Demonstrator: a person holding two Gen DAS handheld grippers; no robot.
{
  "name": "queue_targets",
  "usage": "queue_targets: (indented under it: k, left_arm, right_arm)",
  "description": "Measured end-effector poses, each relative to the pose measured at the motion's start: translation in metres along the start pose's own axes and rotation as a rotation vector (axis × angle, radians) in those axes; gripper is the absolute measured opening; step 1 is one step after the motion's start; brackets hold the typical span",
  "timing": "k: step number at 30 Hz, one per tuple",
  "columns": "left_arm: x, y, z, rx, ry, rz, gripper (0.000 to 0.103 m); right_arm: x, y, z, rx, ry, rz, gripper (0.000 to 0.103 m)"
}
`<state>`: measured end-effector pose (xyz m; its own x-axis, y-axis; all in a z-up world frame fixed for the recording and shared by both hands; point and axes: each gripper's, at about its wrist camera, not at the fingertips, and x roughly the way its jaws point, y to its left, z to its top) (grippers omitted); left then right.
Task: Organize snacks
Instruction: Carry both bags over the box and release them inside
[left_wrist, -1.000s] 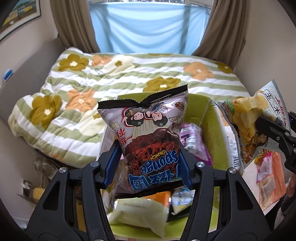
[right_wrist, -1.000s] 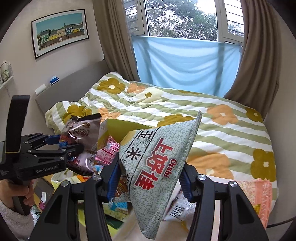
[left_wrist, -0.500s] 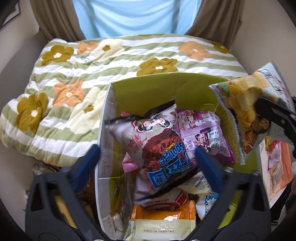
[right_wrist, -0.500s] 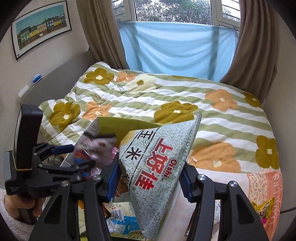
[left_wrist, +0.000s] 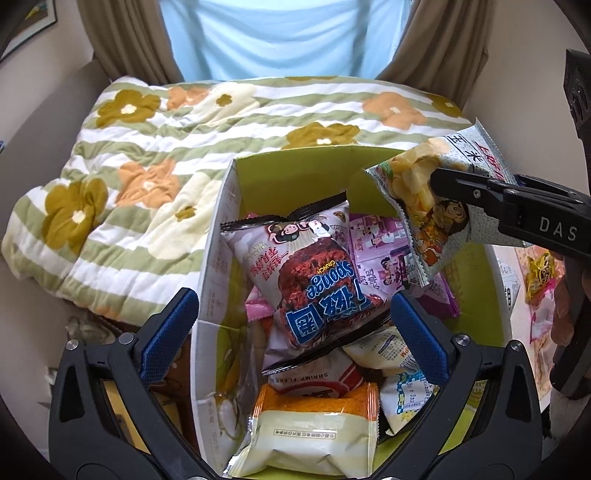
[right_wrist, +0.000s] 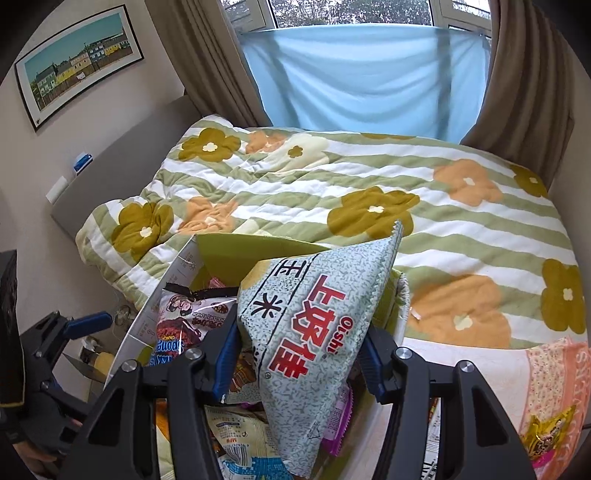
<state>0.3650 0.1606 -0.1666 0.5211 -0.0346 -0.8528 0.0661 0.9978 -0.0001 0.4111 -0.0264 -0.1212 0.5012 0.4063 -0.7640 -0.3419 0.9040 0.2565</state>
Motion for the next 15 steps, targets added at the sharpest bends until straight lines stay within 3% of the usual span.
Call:
queue_targets:
  k: [5,6,7,9,15]
  left_arm:
    - [-0.003,0.004,-0.004,-0.027,0.008,-0.024,0.103]
    - [-0.003,0.004,-0.006,-0.03,0.01,-0.027,0.103]
    - [-0.004,0.003,-0.007,-0.03,0.011,-0.029,0.103]
    - [-0.009,0.003,-0.011,-0.027,0.005,-0.021,0.103]
    - [-0.024,0.002,-0.021,-0.027,-0.013,-0.016,0.103]
  right_arm:
    - [0.008,0.002,0.002,0.022,0.021,0.043,0.055]
    - [0.009,0.002,0.002,0.024,0.023,0.044,0.06]
    - [0.01,0.003,0.002,0.027,0.025,0.042,0.074]
    - [0.007,0.004,-0.002,0.032,0.018,0.041,0.091]
    - [-0.009,0.008,-0.018,0.022,0.008,0.028,0.091]
